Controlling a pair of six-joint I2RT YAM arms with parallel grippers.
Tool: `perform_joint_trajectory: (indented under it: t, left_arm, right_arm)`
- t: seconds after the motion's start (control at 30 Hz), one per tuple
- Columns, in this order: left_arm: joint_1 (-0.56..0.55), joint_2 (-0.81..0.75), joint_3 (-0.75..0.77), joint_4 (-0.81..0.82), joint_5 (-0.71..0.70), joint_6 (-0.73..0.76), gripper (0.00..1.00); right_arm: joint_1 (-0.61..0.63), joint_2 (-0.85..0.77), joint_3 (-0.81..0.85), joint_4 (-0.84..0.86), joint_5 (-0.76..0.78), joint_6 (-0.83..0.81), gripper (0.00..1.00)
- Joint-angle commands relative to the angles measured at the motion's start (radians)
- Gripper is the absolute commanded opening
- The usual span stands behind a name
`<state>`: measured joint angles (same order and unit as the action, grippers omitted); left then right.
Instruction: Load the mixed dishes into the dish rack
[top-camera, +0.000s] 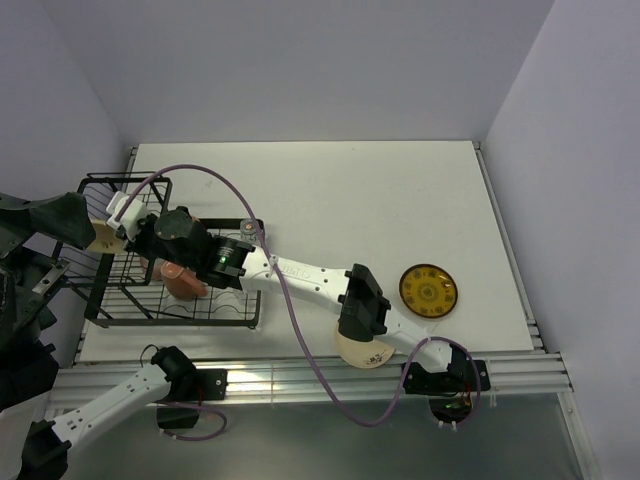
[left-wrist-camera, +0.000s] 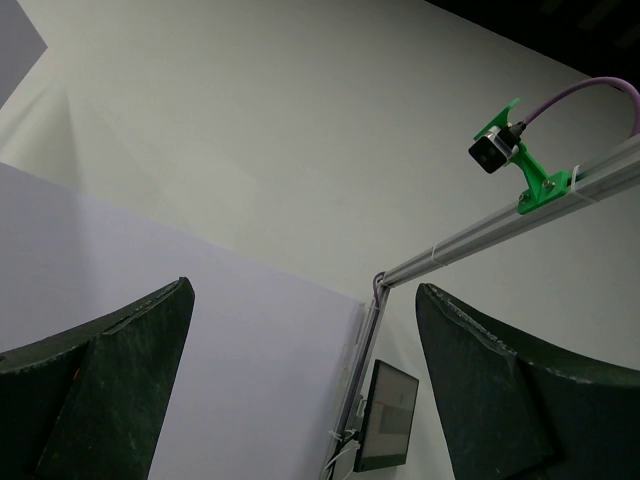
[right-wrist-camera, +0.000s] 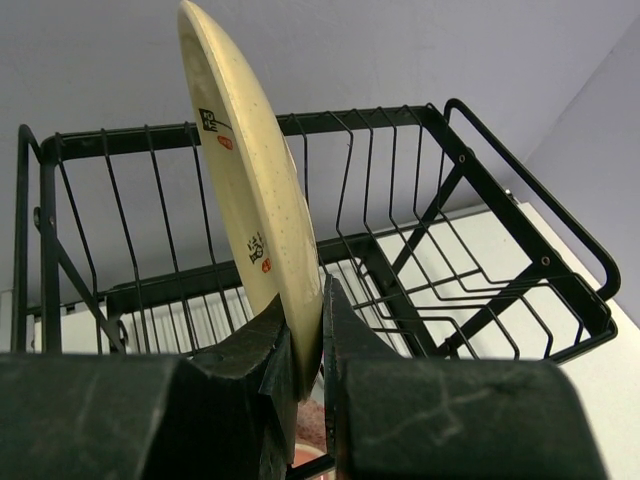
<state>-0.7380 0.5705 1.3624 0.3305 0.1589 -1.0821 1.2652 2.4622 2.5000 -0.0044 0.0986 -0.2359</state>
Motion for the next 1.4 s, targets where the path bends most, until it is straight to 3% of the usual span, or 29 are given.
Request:
perform_joint_trajectory:
  t: [0.0,0.07,0.53,0.67,0.9,1.07,1.37]
  left_arm:
    - [0.005,-0.009,-0.002,0.010,-0.009,0.005,0.99]
    - [0.005,-0.008,0.000,0.013,-0.007,0.005,0.99]
    - [0.005,0.005,-0.008,0.028,-0.007,0.004,0.99]
    - [0.003,0.008,-0.011,0.033,-0.009,0.005,0.99]
    - [0.005,0.014,-0.017,0.045,-0.007,0.004,0.99]
    - [0.003,0.014,-0.020,0.045,-0.007,0.004,0.99]
    - [0.005,0.025,-0.036,0.067,-0.002,-0.002,0.99]
  right_arm:
    - [-0.007,0.011,0.005,0.066,0.016,0.004,0.04]
    - [-0.007,0.006,0.002,0.064,0.012,0.003,0.11]
    - [-0.010,-0.009,-0.026,0.058,-0.002,0.000,0.23]
    - [-0.009,-0.017,-0.038,0.052,-0.004,0.001,0.33]
    - [-0.009,-0.028,-0.039,0.052,-0.004,0.003,0.40]
    - [-0.015,-0.042,-0.033,0.055,-0.002,0.003,0.54]
    - [-0.027,-0.071,-0.018,0.050,0.001,-0.003,0.65]
